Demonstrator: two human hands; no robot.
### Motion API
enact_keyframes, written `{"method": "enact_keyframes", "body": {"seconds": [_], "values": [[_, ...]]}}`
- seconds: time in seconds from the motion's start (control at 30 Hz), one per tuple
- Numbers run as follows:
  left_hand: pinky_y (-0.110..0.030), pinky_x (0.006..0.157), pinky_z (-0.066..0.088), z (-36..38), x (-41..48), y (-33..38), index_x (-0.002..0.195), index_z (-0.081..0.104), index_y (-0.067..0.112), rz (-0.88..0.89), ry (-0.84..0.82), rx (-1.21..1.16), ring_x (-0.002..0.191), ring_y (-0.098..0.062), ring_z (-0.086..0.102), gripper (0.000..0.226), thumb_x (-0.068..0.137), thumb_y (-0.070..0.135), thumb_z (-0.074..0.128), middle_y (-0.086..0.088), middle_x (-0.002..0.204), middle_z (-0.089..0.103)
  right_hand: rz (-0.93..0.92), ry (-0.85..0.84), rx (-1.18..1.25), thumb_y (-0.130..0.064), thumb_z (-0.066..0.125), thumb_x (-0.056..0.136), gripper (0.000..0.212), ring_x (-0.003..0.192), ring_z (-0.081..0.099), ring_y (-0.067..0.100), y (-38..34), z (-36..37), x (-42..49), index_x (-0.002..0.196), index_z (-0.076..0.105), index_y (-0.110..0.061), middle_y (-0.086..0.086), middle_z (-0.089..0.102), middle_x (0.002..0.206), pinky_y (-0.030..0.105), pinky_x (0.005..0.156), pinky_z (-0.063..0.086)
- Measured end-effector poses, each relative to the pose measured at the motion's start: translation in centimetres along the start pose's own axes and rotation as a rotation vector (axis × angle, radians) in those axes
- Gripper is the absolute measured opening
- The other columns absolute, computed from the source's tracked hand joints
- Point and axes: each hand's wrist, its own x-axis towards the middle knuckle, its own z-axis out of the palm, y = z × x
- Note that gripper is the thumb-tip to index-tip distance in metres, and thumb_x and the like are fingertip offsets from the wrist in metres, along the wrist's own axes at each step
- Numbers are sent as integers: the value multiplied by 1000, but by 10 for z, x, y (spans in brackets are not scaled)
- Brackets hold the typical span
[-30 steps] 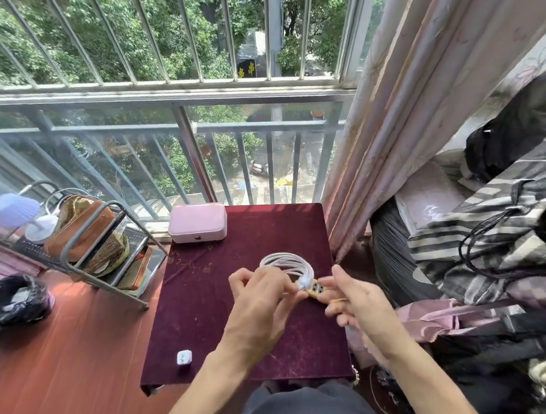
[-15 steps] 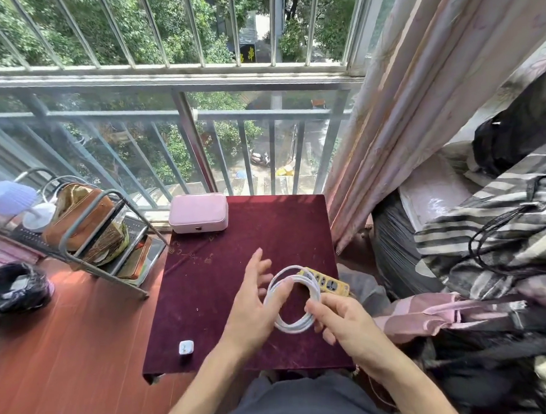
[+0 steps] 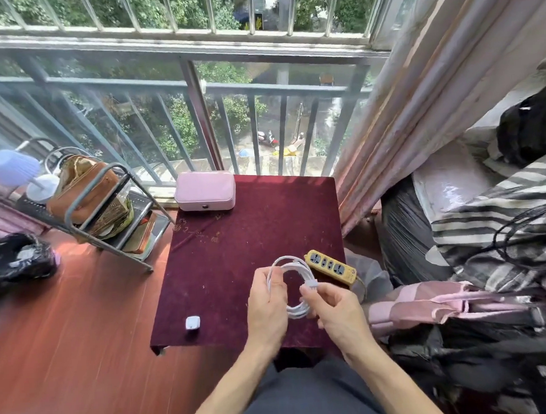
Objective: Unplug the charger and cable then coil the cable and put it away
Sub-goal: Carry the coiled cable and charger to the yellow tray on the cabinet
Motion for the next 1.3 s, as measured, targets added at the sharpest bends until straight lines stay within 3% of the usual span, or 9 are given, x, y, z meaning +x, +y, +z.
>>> {"method": "enact_keyframes", "body": {"seconds": [0.13, 0.23, 0.43, 0.53, 0.77, 0.9, 1.03, 1.13, 1.3], "values": [[-25, 68, 52, -25, 11, -50, 91, 69, 31, -191, -37, 31, 74, -8, 67, 35, 100, 52, 42, 7, 80, 72, 89, 5, -88, -33, 68, 102, 36, 56, 40, 4, 37, -2, 10, 88, 73, 0, -8, 52, 60, 26, 57, 35], [-28, 79, 45, -71, 31, -110, 104, 65, 22, -359, 164, 219, 97, -23, 68, 13, 96, 32, 61, 4, 95, 67, 205, 43, -154, -31, 68, 102, 33, 58, 46, 6, 73, -1, 14, 89, 75, -2, -10, 57, 60, 29, 62, 36], [-48, 101, 42, -148, 71, -223, 139, 43, 4, -612, 240, 762, 119, -46, 51, 66, 85, 23, 75, -26, 135, 46, 401, 95, -137, -29, 66, 104, 29, 66, 55, 10, 140, 6, 19, 86, 75, -9, -2, 67, 71, 20, 55, 41], [-51, 100, 43, -157, 90, -264, 147, 36, 6, -661, 155, 847, 121, -48, 51, 75, 86, 27, 74, -26, 139, 43, 446, 112, -125, -30, 65, 104, 24, 61, 58, 3, 166, 10, 24, 88, 76, -18, -7, 70, 73, 20, 56, 42], [-50, 96, 44, -155, 111, -304, 131, 46, 2, -685, 165, 876, 115, -45, 56, 50, 96, 34, 63, -24, 131, 52, 499, 95, -98, -39, 67, 101, 19, 69, 61, 7, 192, 15, 32, 91, 78, -27, 2, 70, 76, 25, 60, 44], [-45, 99, 46, -151, 124, -302, 125, 58, -3, -819, 178, 758, 117, -41, 60, 43, 93, 26, 64, -24, 127, 63, 468, 120, -134, -45, 66, 97, 22, 65, 61, 4, 191, 2, 38, 92, 77, -27, 11, 72, 80, 19, 58, 47], [-30, 91, 54, -142, 110, -265, 95, 76, 6, -884, 2, 455, 87, -24, 78, 30, 82, 31, 66, -8, 81, 77, 468, 119, -167, -38, 66, 102, 27, 56, 58, 1, 178, -13, 35, 89, 76, -16, -2, 66, 71, 11, 50, 46], [-37, 101, 53, -132, 86, -227, 112, 71, 3, -795, -62, 307, 79, -22, 78, 43, 93, 42, 65, -1, 87, 77, 426, 74, -220, -33, 66, 103, 31, 52, 57, 0, 155, -23, 31, 90, 75, -7, -3, 63, 64, 10, 49, 45], [-28, 73, 63, -106, 15, -170, 107, 71, 16, -679, -1, 50, 70, -13, 78, 34, 90, 46, 69, 1, 90, 78, 363, -61, -271, -42, 64, 103, 31, 65, 57, 12, 126, -51, 25, 91, 77, -16, -4, 63, 65, 31, 65, 46]]}}
